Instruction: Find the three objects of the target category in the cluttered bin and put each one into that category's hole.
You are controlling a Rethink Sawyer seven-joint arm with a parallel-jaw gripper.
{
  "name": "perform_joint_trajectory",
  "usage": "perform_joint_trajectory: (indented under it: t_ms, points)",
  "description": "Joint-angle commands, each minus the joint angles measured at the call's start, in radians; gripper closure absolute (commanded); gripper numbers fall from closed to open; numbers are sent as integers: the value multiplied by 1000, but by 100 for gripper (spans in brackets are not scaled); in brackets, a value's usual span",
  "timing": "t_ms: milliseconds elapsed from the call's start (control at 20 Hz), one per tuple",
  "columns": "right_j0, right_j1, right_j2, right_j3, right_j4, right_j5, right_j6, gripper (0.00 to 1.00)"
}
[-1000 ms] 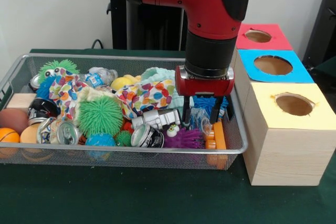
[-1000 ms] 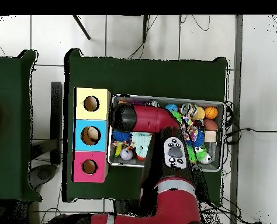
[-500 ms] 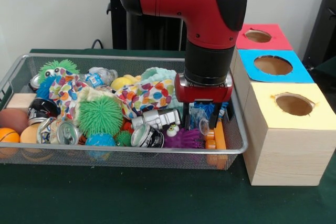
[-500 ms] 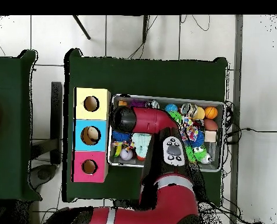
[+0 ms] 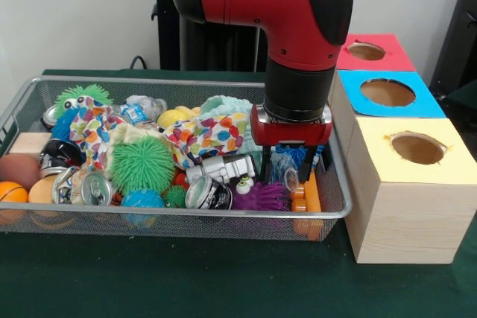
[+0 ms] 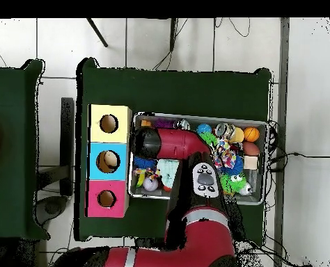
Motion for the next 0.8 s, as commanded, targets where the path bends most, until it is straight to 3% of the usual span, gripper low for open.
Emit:
perform_joint_trajectory:
  t_ms: [50, 800]
  points:
    - [11, -11, 59, 76, -39, -30, 96, 0]
    - [25, -11, 50, 103, -32, -68, 125, 0]
